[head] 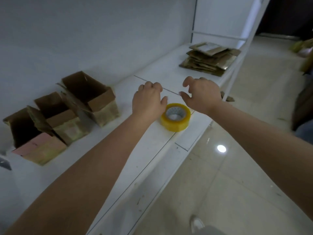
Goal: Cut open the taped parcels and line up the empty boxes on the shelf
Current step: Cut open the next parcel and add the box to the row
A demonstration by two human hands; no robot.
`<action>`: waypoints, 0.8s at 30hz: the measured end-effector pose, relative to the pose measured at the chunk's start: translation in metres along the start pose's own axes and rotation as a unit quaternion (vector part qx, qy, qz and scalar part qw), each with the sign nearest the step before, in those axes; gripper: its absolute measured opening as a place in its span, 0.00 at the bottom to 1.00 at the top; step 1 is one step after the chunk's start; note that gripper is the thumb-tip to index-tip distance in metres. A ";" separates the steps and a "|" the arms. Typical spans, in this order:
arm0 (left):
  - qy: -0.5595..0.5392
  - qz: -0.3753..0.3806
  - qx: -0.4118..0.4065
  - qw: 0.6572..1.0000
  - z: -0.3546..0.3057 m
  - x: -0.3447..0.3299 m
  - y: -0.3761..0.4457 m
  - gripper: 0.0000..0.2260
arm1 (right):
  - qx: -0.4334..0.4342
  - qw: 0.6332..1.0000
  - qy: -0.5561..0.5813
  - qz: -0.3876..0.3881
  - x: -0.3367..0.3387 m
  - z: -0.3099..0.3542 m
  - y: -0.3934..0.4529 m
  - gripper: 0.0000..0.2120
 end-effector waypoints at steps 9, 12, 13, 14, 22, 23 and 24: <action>-0.075 0.004 -0.006 0.997 -0.121 -0.053 0.067 0.17 | -0.053 0.998 0.010 -0.022 0.021 -0.139 -0.012 0.20; -0.110 -0.002 -0.013 0.994 -0.171 -0.073 0.097 0.17 | -0.058 0.998 0.005 -0.030 0.030 -0.194 -0.010 0.21; -0.114 -0.002 -0.016 0.993 -0.186 -0.080 0.106 0.18 | -0.062 0.998 0.002 -0.030 0.033 -0.211 -0.008 0.21; -0.115 -0.001 -0.018 0.993 -0.200 -0.085 0.114 0.18 | -0.066 0.997 -0.003 -0.028 0.035 -0.229 -0.005 0.21; -0.119 -0.002 -0.002 0.993 -0.253 -0.120 0.173 0.17 | -0.067 0.998 0.003 -0.015 0.025 -0.318 0.027 0.20; -0.117 -0.001 -0.002 0.993 -0.255 -0.123 0.180 0.17 | -0.069 0.998 0.005 -0.012 0.021 -0.324 0.033 0.20; -0.116 -0.001 -0.002 0.993 -0.255 -0.127 0.187 0.17 | -0.072 0.997 0.008 -0.008 0.016 -0.330 0.039 0.21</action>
Point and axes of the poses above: each hand's wrist, its own y-axis towards the middle knuckle, its own x-axis out of the back of the hand, z = x × y, the point moved 6 cm from there along y, towards the middle knuckle
